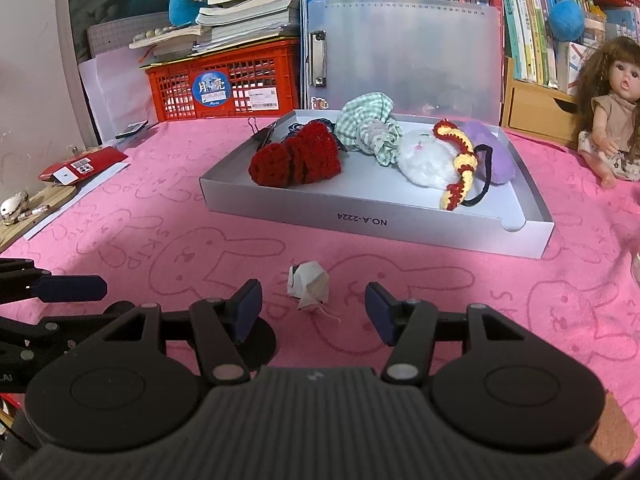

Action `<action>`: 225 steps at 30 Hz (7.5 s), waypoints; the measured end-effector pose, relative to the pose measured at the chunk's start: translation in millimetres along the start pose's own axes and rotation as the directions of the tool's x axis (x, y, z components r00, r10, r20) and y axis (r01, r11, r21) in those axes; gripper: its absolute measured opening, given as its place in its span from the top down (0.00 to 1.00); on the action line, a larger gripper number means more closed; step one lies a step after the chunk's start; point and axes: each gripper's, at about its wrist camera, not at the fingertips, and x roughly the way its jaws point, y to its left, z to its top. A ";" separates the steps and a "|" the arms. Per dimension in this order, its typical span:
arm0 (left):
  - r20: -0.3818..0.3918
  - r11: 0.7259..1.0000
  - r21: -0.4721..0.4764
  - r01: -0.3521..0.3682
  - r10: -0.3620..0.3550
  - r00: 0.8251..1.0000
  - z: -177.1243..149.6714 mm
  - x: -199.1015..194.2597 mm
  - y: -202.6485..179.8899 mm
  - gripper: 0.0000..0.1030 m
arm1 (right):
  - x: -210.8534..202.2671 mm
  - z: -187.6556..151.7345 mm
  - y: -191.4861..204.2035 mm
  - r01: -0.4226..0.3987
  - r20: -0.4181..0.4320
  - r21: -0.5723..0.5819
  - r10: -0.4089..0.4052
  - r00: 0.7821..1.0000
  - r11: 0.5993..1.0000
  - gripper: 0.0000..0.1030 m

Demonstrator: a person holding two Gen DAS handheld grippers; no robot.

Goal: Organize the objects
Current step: 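Grasp a small black round cap with the left gripper while the right grasps the white paper scrap, then carry the black cap and white paper scrap over the white box, then lower the cap and paper scrap into the box and open both grippers, then move the left gripper to another black cap while the right reaches a black cap, then grasp a black cap with the left gripper while the right grasps another black cap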

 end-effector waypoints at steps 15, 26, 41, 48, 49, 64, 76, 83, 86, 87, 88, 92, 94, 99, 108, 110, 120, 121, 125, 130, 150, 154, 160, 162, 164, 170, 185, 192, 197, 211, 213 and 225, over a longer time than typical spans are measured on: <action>-0.004 1.000 0.013 -0.019 0.019 1.000 -10.1 5.7 -7.6 0.71 | -2.5 -0.2 3.9 0.024 0.023 -0.012 -0.023 0.999 1.000 0.51; 0.031 0.999 -0.012 -0.035 0.035 0.999 -2.0 4.0 -6.3 0.71 | -7.8 0.1 9.3 0.045 0.049 -0.036 -0.043 0.998 0.998 0.84; 0.064 0.999 -0.017 -0.029 0.030 0.997 18.0 8.0 -8.1 0.71 | -7.5 3.4 5.8 0.037 0.068 -0.005 -0.037 0.997 0.999 0.42; 0.061 0.999 -0.020 -0.033 0.034 0.998 21.3 12.3 -8.6 0.71 | 2.3 -0.5 16.2 0.044 0.029 -0.060 -0.042 0.999 0.997 0.56; 0.060 0.999 -0.023 -0.032 0.033 0.998 21.9 13.2 -8.1 0.71 | 2.9 -0.8 16.2 0.044 0.025 -0.057 -0.042 0.999 0.997 0.61; 0.097 0.999 -0.033 -0.018 0.021 0.995 52.7 26.9 -9.6 0.71 | -11.8 14.8 3.6 0.071 0.086 -0.020 -0.069 0.994 0.997 0.75; 0.111 0.993 -0.114 -0.001 0.014 0.994 104.2 67.5 2.5 0.71 | -10.0 53.4 -53.1 0.113 0.091 0.122 -0.124 0.988 0.986 0.75; 0.082 0.987 -0.158 0.006 0.007 0.997 121.0 107.5 9.7 0.71 | 8.9 69.8 -86.9 0.067 0.071 0.241 -0.086 0.994 0.968 0.75; 0.066 0.987 -0.163 0.006 0.005 0.998 126.6 125.4 8.3 0.71 | 21.9 74.3 -94.6 0.030 0.051 0.284 -0.046 0.998 0.958 0.75; 0.059 0.987 -0.162 0.003 0.007 0.998 128.0 131.5 7.4 0.71 | 26.5 75.4 -95.6 0.026 0.043 0.289 -0.040 0.998 0.957 0.75; 0.049 0.987 -0.160 -0.004 0.012 0.999 128.6 138.4 6.6 0.71 | 31.6 76.1 -95.7 0.026 0.034 0.291 -0.038 0.999 0.956 0.75; 0.057 0.992 -0.124 -0.028 0.035 0.998 131.3 155.4 2.9 0.71 | 48.6 76.0 -94.9 0.029 0.003 0.298 -0.031 1.000 0.954 0.75; 0.061 0.993 -0.116 -0.027 0.035 0.998 132.9 159.8 1.6 0.71 | 56.0 75.3 -95.5 0.036 -0.011 0.301 -0.034 0.999 0.953 0.75; 0.077 0.996 -0.080 -0.048 0.054 0.996 136.9 170.1 -0.6 0.71 | 66.9 74.3 -99.1 0.061 -0.031 0.302 -0.054 0.998 0.951 0.75; 0.102 0.994 -0.057 -0.095 0.101 0.990 142.6 184.4 3.2 0.71 | 75.2 79.8 -111.8 0.107 -0.038 0.316 -0.100 0.994 0.943 0.75; 0.108 0.995 -0.043 -0.095 0.100 0.989 141.1 184.5 3.0 0.71 | 75.3 80.0 -114.3 0.115 -0.039 0.322 -0.109 0.993 0.940 0.76; 0.127 0.997 -0.036 -0.066 0.070 0.989 134.8 177.4 0.7 0.67 | 75.2 73.7 -115.0 0.105 -0.041 0.340 -0.097 0.994 0.935 0.72; 0.127 0.997 -0.035 -0.064 0.068 0.990 134.4 176.7 0.6 0.65 | 73.9 73.6 -114.3 0.103 -0.038 0.337 -0.096 0.995 0.936 0.72; 0.117 0.997 -0.038 -0.063 0.067 0.991 132.2 176.1 0.5 0.54 | 68.4 73.8 -112.3 0.092 -0.021 0.332 -0.090 0.996 0.939 0.71; 0.100 0.997 -0.052 -0.063 0.068 0.993 126.2 173.6 2.2 0.46 | 60.2 72.5 -109.9 0.086 -0.006 0.326 -0.089 0.996 0.942 0.61; 0.116 0.998 0.056 0.020 -0.026 0.993 100.9 95.6 -18.1 0.26 | -8.8 51.2 -62.9 0.069 0.106 0.124 -0.082 0.991 0.990 0.35; 0.114 0.996 0.080 0.039 -0.048 0.992 86.3 76.2 -24.4 0.26 | -24.1 38.1 -49.2 0.085 0.134 0.072 -0.095 0.986 0.994 0.32; 0.101 0.994 0.092 0.065 -0.074 0.992 63.5 55.0 -27.8 0.26 | -41.2 14.1 -31.6 0.109 0.150 0.036 -0.113 0.982 0.993 0.32; 0.101 0.992 0.111 0.064 -0.076 0.992 55.7 48.0 -30.2 0.26 | -46.9 6.1 -26.2 0.106 0.152 0.030 -0.109 0.982 0.994 0.32; 0.099 0.990 0.123 0.068 -0.081 0.992 49.0 43.0 -32.1 0.27 | -53.1 -2.4 -20.0 0.104 0.155 0.022 -0.106 0.982 0.994 0.32; 0.054 0.985 0.141 0.100 -0.109 0.993 26.3 34.2 -35.3 0.33 | -71.6 -23.4 -5.3 0.074 0.165 -0.016 -0.071 0.984 0.997 0.29; -0.018 0.982 0.129 0.136 -0.135 0.991 8.2 39.3 -33.9 0.50 | -89.4 -69.5 19.4 0.042 0.091 -0.071 -0.036 0.995 0.997 0.27; -0.023 0.981 0.133 0.143 -0.141 0.990 9.9 45.8 -40.4 0.53 | -91.0 -83.2 26.9 0.034 0.066 -0.073 -0.029 0.997 0.997 0.27; -0.023 0.981 0.136 0.140 -0.139 0.990 10.5 48.2 -42.7 0.56 | -92.9 -87.0 30.9 0.033 0.067 -0.070 -0.028 0.997 0.997 0.31; 0.017 0.985 0.127 0.112 -0.116 0.993 10.3 39.8 -44.1 0.71 | -97.1 -85.8 25.3 0.082 0.119 -0.007 -0.081 0.990 0.997 0.64; 0.022 0.986 0.126 0.113 -0.117 0.993 11.3 37.5 -44.0 0.71 | -97.7 -84.2 22.7 0.089 0.124 0.005 -0.089 0.988 0.996 0.64; 0.051 0.994 0.073 0.082 -0.085 0.995 18.7 27.5 -35.5 0.71 | -96.2 -76.6 9.9 0.152 0.135 0.060 -0.159 0.978 0.987 0.64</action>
